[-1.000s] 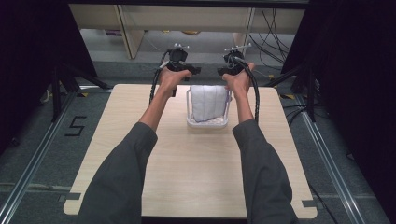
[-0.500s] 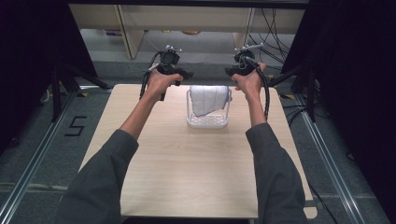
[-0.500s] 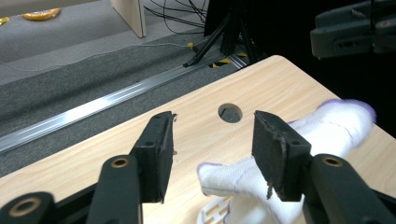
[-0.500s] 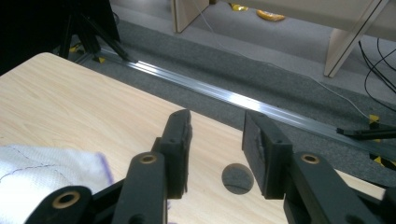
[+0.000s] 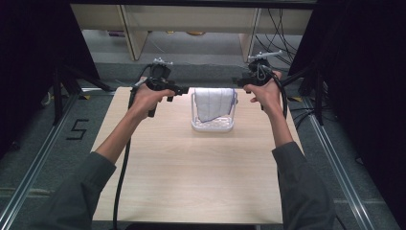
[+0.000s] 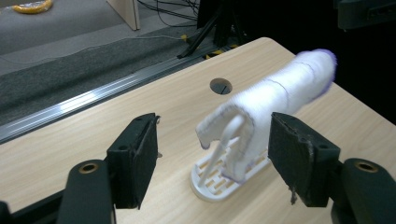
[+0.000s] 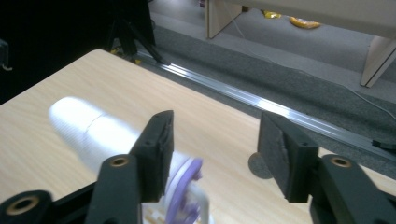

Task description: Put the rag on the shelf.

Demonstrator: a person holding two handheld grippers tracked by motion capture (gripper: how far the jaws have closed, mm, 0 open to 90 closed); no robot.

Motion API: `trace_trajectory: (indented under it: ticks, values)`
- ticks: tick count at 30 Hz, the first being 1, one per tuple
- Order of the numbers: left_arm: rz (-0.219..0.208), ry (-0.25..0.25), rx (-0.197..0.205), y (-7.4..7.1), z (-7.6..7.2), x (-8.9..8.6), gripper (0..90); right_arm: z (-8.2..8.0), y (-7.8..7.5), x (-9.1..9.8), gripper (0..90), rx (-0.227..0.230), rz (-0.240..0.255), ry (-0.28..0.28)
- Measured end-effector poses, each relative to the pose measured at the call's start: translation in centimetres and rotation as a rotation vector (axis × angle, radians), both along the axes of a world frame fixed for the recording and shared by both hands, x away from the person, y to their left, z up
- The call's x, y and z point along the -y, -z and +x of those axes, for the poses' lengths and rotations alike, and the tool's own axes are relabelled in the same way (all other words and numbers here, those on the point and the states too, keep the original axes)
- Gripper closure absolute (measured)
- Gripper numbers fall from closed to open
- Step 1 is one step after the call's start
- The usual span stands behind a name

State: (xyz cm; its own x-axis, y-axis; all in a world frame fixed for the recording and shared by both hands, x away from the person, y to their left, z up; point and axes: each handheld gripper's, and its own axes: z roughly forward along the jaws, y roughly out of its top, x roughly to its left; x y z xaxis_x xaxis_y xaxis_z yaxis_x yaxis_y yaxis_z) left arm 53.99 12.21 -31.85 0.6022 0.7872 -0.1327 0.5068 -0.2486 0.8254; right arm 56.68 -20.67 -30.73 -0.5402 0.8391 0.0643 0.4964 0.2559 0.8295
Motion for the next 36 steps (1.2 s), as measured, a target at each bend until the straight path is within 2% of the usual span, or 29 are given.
trace_trajectory:
  ticks: [4, 6, 10, 11, 15, 18, 21, 22, 25, 26, 29, 31, 32, 33, 36]
  values:
    - [-0.011, 0.006, -0.009, 0.6, -1.4, -0.9, 30.2, -1.6, 0.0, 0.2, 41.6, 0.008, 0.004, -0.039]
    - [-0.014, 0.007, -0.001, 0.8, -2.0, -1.1, 29.2, -2.6, 0.1, 0.1, 40.5, 0.012, 0.030, -0.048]
    - [-0.023, 0.021, 0.000, 1.5, -3.3, -1.4, 28.5, -3.4, 0.4, 0.3, 39.8, 0.009, 0.038, -0.066]
    - [-0.028, 0.022, 0.000, 1.6, -3.5, -1.5, 28.3, -3.6, 0.7, 0.4, 39.7, 0.024, 0.030, -0.070]
    - [-0.042, 0.038, -0.007, 2.2, -4.6, -1.5, 27.9, -4.5, 1.3, 0.7, 39.5, 0.011, 0.038, -0.072]
    - [-0.014, 0.055, -0.003, 2.7, -5.3, -1.5, 27.7, -5.1, 1.7, 1.0, 39.3, 0.021, 0.037, -0.077]
    - [-0.022, 0.059, -0.007, 3.1, -6.0, -1.4, 27.5, -5.8, 2.0, 1.1, 38.9, 0.005, 0.053, -0.076]
    - [-0.019, 0.063, -0.006, 3.3, -6.2, -1.4, 27.6, -6.0, 2.0, 1.2, 38.9, 0.016, 0.051, -0.082]
    - [-0.016, 0.070, -0.005, 3.7, -6.8, -1.2, 27.4, -6.7, 2.3, 1.2, 38.4, 0.012, 0.061, -0.089]
    - [-0.012, 0.077, -0.004, 3.8, -7.1, -1.2, 27.3, -6.8, 2.4, 1.2, 37.7, 0.028, 0.048, -0.103]
    - [-0.020, 0.086, -0.002, 4.0, -7.6, -1.2, 27.1, -7.7, 2.6, 1.1, 37.3, 0.023, 0.068, -0.109]
    - [-0.038, 0.085, -0.004, 4.2, -8.1, -1.2, 26.9, -8.1, 2.7, 1.1, 37.0, 0.024, 0.070, -0.117]
    - [-0.042, 0.084, -0.006, 4.3, -8.3, -1.2, 26.9, -8.2, 2.8, 1.1, 36.9, 0.031, 0.057, -0.128]
    - [-0.029, 0.096, -0.009, 4.4, -8.5, -1.4, 26.8, -8.4, 2.9, 1.1, 36.9, 0.023, 0.061, -0.129]
    - [-0.056, 0.111, -0.019, 4.7, -9.0, -1.5, 26.8, -9.0, 3.4, 1.0, 36.8, 0.029, 0.072, -0.129]
